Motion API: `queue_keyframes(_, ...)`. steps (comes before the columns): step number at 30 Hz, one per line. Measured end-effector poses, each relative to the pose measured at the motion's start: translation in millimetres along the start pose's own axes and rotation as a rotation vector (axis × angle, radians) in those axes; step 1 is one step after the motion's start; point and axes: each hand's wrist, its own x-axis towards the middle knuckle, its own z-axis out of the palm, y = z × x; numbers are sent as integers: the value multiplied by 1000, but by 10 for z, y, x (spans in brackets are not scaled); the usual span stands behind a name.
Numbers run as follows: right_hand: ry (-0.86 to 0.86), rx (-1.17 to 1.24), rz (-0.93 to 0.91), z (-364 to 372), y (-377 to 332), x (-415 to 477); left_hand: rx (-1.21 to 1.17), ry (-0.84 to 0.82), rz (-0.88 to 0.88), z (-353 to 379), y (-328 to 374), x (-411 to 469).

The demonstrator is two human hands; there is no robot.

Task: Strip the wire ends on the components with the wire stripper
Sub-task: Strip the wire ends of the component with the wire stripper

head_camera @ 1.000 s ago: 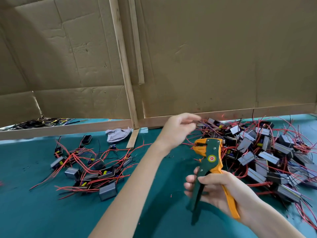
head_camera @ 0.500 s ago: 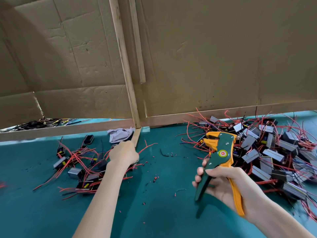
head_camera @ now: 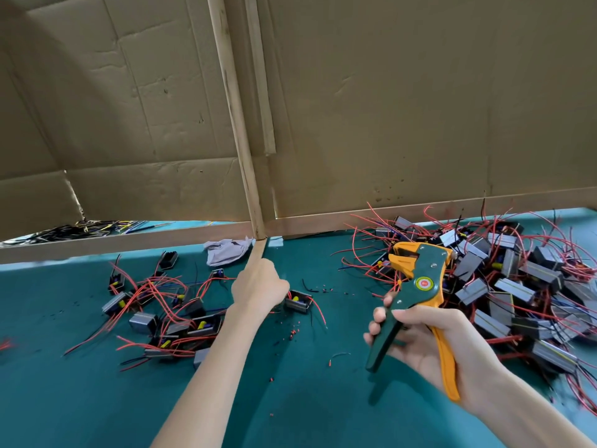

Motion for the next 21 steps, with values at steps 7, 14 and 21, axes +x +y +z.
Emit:
queue_keyframes(7, 23, -23, 4, 25, -7, -17, -234, -365, 485, -125, -113, 59)
queue_keyframes(14, 38, -39, 2, 107, -18, -48, -246, -288, 520, 116, -75, 61)
queue_keyframes(21, 12, -46, 48, 103, -26, -67, -762, -100, 498, 23, 95, -16)
